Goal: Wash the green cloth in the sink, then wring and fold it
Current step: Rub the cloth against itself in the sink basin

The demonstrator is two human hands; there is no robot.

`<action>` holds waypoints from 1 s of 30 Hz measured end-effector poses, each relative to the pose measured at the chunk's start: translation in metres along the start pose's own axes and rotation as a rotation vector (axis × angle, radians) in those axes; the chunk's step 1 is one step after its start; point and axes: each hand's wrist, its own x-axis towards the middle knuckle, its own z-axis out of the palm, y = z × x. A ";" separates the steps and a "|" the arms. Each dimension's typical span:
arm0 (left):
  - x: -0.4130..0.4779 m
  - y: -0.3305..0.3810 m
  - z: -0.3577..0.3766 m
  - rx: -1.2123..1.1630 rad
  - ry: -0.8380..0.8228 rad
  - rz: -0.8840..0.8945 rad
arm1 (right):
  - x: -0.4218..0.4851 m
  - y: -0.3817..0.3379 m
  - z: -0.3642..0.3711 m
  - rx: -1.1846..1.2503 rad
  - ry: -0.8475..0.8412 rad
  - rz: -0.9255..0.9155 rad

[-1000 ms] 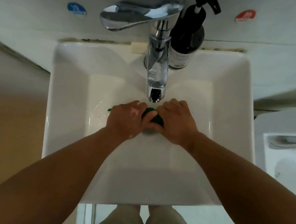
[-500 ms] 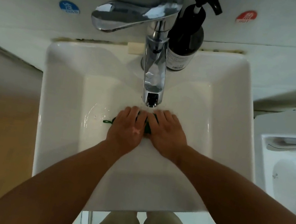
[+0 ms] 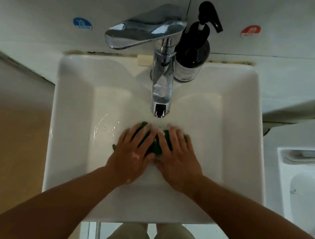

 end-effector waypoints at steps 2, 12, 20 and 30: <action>0.004 0.009 0.008 0.036 -0.009 -0.032 | 0.010 -0.002 0.009 -0.045 0.071 -0.012; 0.081 -0.006 -0.012 0.200 -0.037 -0.059 | 0.072 0.038 -0.033 -0.121 0.053 -0.050; 0.020 -0.012 -0.015 0.113 0.039 -0.105 | 0.009 0.023 -0.013 0.024 0.046 -0.062; 0.046 -0.009 0.014 0.163 0.107 0.008 | 0.050 0.017 0.008 -0.099 0.324 -0.135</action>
